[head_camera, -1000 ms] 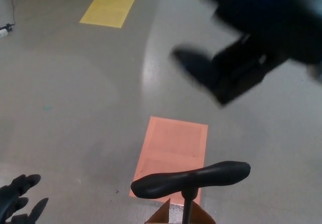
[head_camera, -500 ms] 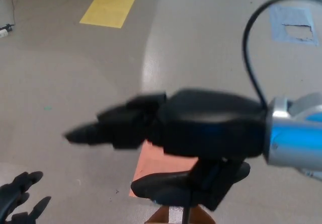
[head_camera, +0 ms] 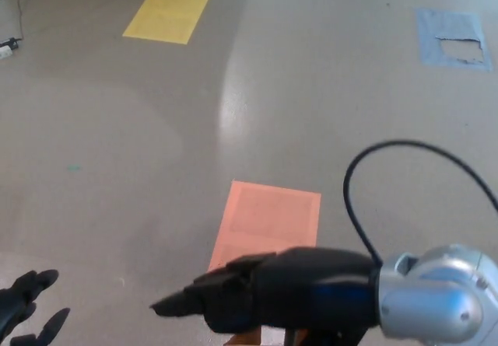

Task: An air pump is kept on top of a storage box on the floor and the robot uses its right hand to press down on the handle of the pump to compress it

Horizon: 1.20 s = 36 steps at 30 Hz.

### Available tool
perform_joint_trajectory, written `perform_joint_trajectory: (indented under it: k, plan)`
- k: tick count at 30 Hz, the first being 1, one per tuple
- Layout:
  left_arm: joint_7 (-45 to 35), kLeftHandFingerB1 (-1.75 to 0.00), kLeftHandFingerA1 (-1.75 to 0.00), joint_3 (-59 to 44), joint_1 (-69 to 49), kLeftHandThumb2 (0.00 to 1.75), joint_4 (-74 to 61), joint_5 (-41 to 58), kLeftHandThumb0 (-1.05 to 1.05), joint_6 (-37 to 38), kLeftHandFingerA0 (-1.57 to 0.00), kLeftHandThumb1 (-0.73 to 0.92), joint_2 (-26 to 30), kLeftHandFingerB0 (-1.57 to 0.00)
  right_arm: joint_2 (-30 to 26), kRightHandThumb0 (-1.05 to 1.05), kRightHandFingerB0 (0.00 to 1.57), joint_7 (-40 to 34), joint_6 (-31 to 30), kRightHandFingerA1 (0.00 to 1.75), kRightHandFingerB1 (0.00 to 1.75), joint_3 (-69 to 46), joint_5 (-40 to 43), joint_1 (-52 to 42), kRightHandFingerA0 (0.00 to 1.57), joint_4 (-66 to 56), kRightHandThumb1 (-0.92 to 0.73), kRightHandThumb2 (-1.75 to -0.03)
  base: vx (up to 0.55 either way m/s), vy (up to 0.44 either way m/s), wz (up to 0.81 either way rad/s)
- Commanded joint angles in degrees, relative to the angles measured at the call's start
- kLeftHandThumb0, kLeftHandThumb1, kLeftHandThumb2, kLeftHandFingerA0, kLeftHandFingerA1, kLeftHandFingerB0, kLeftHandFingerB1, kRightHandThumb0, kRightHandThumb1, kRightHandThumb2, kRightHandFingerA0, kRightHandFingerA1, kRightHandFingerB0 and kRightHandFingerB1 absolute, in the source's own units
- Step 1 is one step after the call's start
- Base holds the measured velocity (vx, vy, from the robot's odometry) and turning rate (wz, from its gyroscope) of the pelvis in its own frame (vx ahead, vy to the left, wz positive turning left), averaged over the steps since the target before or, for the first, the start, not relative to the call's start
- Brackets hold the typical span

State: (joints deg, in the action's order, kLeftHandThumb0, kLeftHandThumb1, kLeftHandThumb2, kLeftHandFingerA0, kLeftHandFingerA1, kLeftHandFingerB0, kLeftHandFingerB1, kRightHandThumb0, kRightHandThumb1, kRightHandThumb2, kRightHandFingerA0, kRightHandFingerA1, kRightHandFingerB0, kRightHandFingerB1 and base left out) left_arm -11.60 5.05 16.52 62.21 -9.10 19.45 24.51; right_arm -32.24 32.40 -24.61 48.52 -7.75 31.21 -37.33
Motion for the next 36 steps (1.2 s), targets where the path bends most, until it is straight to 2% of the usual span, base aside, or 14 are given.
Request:
perform_joint_trajectory:
  k: [1, 4, 5, 6, 7, 8, 9, 10, 17, 25, 26, 27, 35, 36]
  plan:
    - [1.02, -0.22, -0.30, 0.31, -0.98, 1.03, 0.56, -1.61, -0.79, 2.49, -0.05, 0.72, 1.96, -0.05, 0.33, -0.85, 0.00, -2.76, 4.82, 0.18, 0.18, 2.52, -10.38, -4.29, 0.00, 4.57, -0.81, -1.19, 0.00, 0.000, 0.00]
    - [0.80, -0.20, -0.28, -0.41, 0.36, 1.07, 1.73, -0.86, -0.84, 2.60, -0.06, 0.74, 2.17, -0.06, 2.26, -0.80, 0.00, -4.17, 7.86, 0.22, 0.22, 1.82, -11.11, -3.86, 0.00, 11.00, -0.78, -1.17, 0.00, 0.000, 0.00]
    - [0.73, -0.20, -0.28, -0.56, -0.21, 1.07, 1.78, -0.68, -0.84, 3.03, -0.06, 0.74, 2.19, -0.06, 2.70, -0.81, 0.00, -4.33, 7.70, 0.14, 0.19, 2.03, -11.55, -4.47, 0.00, 11.50, -0.92, -0.73, 0.00, 0.000, 0.00]
    - [0.60, -0.19, -0.29, -0.63, -0.51, 1.07, 1.61, -0.57, -0.86, 3.14, -0.07, 0.75, 2.24, -0.06, 3.23, -0.86, 0.00, -4.74, 7.86, 0.14, 0.16, 2.19, -11.93, -4.84, 0.00, 12.89, -0.76, -1.00, 0.00, 0.000, 0.00]
    - [0.45, -0.19, -0.29, -0.70, -0.74, 1.07, 1.44, -0.47, -0.86, 3.25, -0.07, 0.75, 2.30, -0.06, 3.96, -0.86, 0.00, -5.13, 8.36, 0.14, 0.16, 2.20, -12.53, -5.31, 0.00, 14.70, -0.76, -1.00, 0.00, 0.000, 0.00]
    - [0.68, -0.20, -0.29, -0.53, -0.68, 1.07, 1.42, -0.73, -0.86, 3.25, -0.07, 0.75, 2.36, -0.06, 4.41, -0.80, 0.02, -5.45, 8.80, 0.13, 0.17, 2.14, -12.90, -5.51, 0.00, 15.82, -0.92, -0.73, 0.00, 0.000, 0.00]
    - [0.87, -0.20, -0.29, -0.40, -0.62, 1.07, 1.45, -0.95, -0.86, 3.25, -0.07, 0.75, 2.40, -0.06, 4.74, -0.80, 0.02, -5.57, 9.19, 0.13, 0.17, 1.99, -13.21, -5.69, 0.00, 16.49, -0.92, -0.73, 0.00, 0.000, 0.00]
    - [1.29, -0.21, -0.33, -0.03, -0.61, 1.07, 1.59, -1.50, -0.86, 3.45, -0.07, 0.75, 2.53, -0.06, 6.28, -0.85, 0.00, -6.25, 10.02, 0.14, 0.17, 2.18, -13.93, -5.89, 0.00, 20.71, -0.76, -0.99, 0.00, 0.000, 0.00]
    - [0.46, -0.21, -0.35, -1.10, 0.66, 1.06, 1.99, -0.26, -0.84, 2.81, -0.07, 0.73, 2.48, -0.06, 10.54, -0.85, 0.00, -8.20, 14.61, 0.14, 0.16, 0.75, -16.37, -4.58, 0.00, 32.49, -0.77, -1.00, 0.00, 0.000, 0.00]
    - [1.00, -0.23, -0.42, -1.43, 0.16, 1.05, 1.29, -0.40, -0.83, 2.48, -0.07, 0.74, 2.70, -0.08, 17.81, -0.87, 0.00, -15.32, 17.46, 0.17, 0.17, 0.08, -18.91, -1.87, 0.00, 55.35, -0.85, -1.21, 0.00, 0.000, 0.00]
    - [1.31, -0.22, -0.31, -1.43, 0.26, 0.68, 1.44, -0.54, -0.75, 2.74, -0.12, 0.89, 2.73, -0.06, 18.77, -0.86, 0.00, -16.36, 17.63, 0.18, 0.18, -0.22, -18.91, -1.76, 0.00, 58.08, -0.84, -1.20, 0.00, 0.000, 0.00]
    - [1.29, -0.24, -0.44, -1.47, 0.30, 1.06, 1.57, -0.53, -0.83, 2.91, -0.08, 0.74, 2.76, -0.08, 19.78, -0.86, 0.00, -17.37, 17.95, 0.17, 0.18, -0.39, -18.87, -1.67, 0.00, 61.06, -0.85, -1.21, 0.00, 0.000, 0.00]
    - [0.39, -0.24, -0.43, -1.98, -0.53, 1.05, 1.12, -0.10, -0.83, 3.11, -0.07, 0.74, 3.09, -0.08, 27.05, -0.89, 0.02, -23.93, 21.81, 0.18, 0.18, -1.41, -17.84, -2.06, 0.01, 80.88, -0.84, -1.19, 0.00, 0.000, 0.00]
    - [0.57, -0.22, -0.32, -1.82, -0.85, 0.68, 1.02, -0.37, -0.75, 3.22, -0.12, 0.89, 3.21, -0.06, 27.89, -0.89, 0.02, -24.60, 22.21, 0.17, 0.17, -1.45, -17.79, -2.33, 0.01, 83.00, -0.84, -1.20, 0.00, 0.000, 0.00]
